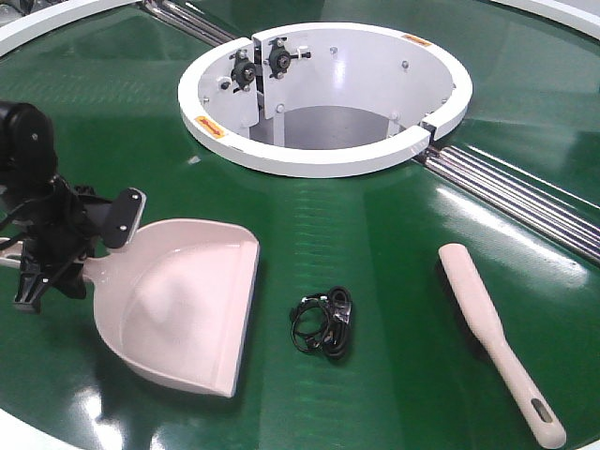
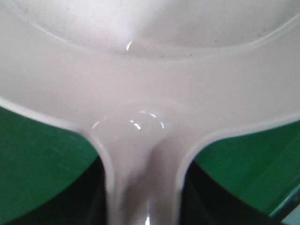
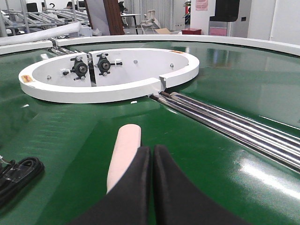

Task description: Clean and inspect green conveyor with broom and dustpan

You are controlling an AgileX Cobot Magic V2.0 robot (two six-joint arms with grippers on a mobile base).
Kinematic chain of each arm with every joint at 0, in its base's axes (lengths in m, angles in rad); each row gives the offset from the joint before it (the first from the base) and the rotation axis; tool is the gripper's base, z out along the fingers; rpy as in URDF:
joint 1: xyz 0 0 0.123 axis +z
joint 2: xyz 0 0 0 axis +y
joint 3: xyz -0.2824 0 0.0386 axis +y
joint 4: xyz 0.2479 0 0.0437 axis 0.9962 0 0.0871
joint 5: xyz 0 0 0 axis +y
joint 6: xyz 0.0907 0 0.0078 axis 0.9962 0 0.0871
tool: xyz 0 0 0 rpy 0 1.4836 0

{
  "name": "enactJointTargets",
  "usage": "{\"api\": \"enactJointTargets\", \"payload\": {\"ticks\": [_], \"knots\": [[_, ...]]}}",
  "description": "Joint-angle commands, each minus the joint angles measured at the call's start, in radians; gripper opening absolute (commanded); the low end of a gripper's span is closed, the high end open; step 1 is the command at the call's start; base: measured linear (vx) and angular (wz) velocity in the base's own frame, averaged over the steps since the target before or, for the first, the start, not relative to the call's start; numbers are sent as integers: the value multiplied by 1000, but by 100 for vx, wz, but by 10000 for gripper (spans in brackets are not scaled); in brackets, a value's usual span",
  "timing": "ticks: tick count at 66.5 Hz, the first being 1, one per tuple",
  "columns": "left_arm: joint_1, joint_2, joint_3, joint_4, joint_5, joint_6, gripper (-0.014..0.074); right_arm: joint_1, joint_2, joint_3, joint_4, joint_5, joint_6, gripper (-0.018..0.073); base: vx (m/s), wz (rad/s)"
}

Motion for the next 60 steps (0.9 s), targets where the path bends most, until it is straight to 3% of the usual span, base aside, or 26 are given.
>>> {"api": "enactJointTargets", "payload": {"ticks": [1,20,28,40,51,60], "knots": [[-6,-78,-29,-52,7,-12,-8,-4,-18,22,0,-77,-14,-10,0,0],[-56,-87,-29,-49,7,-42,-7,-4,-18,22,0,-77,-14,-10,0,0],[-80,-68,-29,-47,-8,-118,-7,-4,-18,22,0,-77,-14,-10,0,0],[-109,-41,-29,32,13,-143,-7,-4,-18,22,0,-77,-14,-10,0,0],[-117,-22,-28,56,12,-144,-7,-4,-18,22,0,-77,-14,-10,0,0],[-121,-5,-28,85,-15,-211,-7,-4,-18,22,0,-77,-14,-10,0,0]]}}
